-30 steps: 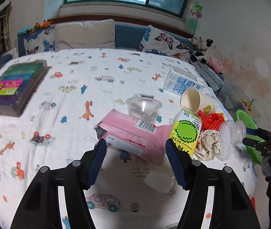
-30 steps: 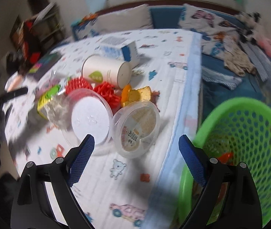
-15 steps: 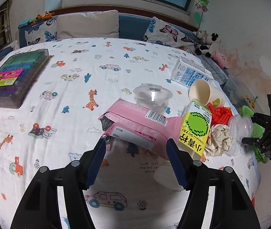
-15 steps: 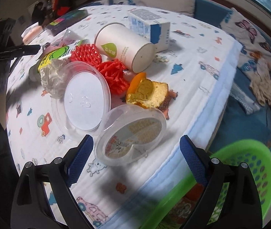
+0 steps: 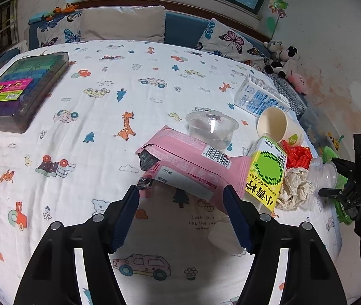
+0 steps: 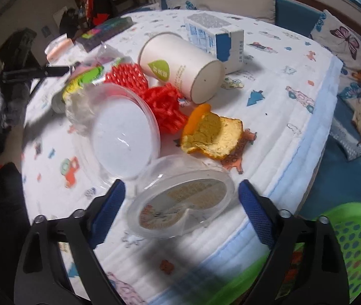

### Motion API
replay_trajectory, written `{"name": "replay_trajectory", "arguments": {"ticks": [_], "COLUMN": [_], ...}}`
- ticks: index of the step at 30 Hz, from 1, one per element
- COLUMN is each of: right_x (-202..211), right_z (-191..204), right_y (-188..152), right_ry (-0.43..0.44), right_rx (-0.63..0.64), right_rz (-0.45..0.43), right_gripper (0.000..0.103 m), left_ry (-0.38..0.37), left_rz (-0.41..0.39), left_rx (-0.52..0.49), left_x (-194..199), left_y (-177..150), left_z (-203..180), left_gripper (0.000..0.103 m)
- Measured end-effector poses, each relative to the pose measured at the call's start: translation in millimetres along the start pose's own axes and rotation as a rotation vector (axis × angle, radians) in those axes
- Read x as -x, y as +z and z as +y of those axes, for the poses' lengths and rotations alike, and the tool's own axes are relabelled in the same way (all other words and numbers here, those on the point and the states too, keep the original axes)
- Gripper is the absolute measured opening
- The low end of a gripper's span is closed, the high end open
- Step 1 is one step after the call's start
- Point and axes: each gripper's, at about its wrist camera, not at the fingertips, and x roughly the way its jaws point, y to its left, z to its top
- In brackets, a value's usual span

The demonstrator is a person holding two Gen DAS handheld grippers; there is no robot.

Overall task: Collect trash
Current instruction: 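Grasp the clear round plastic container with the right gripper while the left gripper reaches the pink package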

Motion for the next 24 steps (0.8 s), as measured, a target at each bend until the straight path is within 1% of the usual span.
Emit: {"name": "replay_trajectory", "arguments": {"ticks": [1,3,6,9,11,14,15,17,20,24], "right_x": [2.2,5.8,12.6,20.3,26.7,36.6,40.4,47.1,53.8,55.3], "right_z": [1.4,4.4,10.3,19.4,27.3,36.2,39.3,44.4,50.7,57.7], "right_y": [-0.2,-1.1,-4.5,-8.4,-10.8,-14.9,-17.3,-21.3,-27.2,-31.4], "right_ry": [-0.007,-0.033,-0.064,-0.102,-0.140,-0.176,-0.189,-0.197,-0.187,-0.186], "right_rx": [-0.011,-0.040,-0.079,-0.113,-0.137,-0.169,-0.186,-0.216,-0.247,-0.273], "right_rz": [-0.005,-0.014,-0.043,-0.071,-0.094,-0.132,-0.149,-0.177,-0.210,-0.224], "right_gripper": [0.075,0.066,0.066,0.066,0.066,0.066,0.066,0.066,0.066,0.066], "left_ry": [-0.002,-0.012,-0.021,-0.023,-0.029,-0.028,-0.034,-0.039,-0.034,-0.022], "left_rz": [-0.001,-0.002,-0.004,-0.012,-0.011,0.009,0.026,0.043,0.055,0.082], "left_rx": [0.004,0.021,0.049,0.077,0.101,0.160,0.202,0.263,0.310,0.383], "left_x": [0.2,0.3,0.5,1.1,0.0,-5.7,-9.8,-15.2,-20.8,-32.3], "left_y": [0.4,1.5,3.4,5.9,8.1,11.2,12.2,13.1,15.2,18.9], "left_z": [0.0,0.5,-0.2,0.0,0.7,3.5,5.5,8.1,7.7,7.7], "left_gripper": [0.066,0.066,0.066,0.071,0.072,0.074,0.074,0.074,0.075,0.078]}}
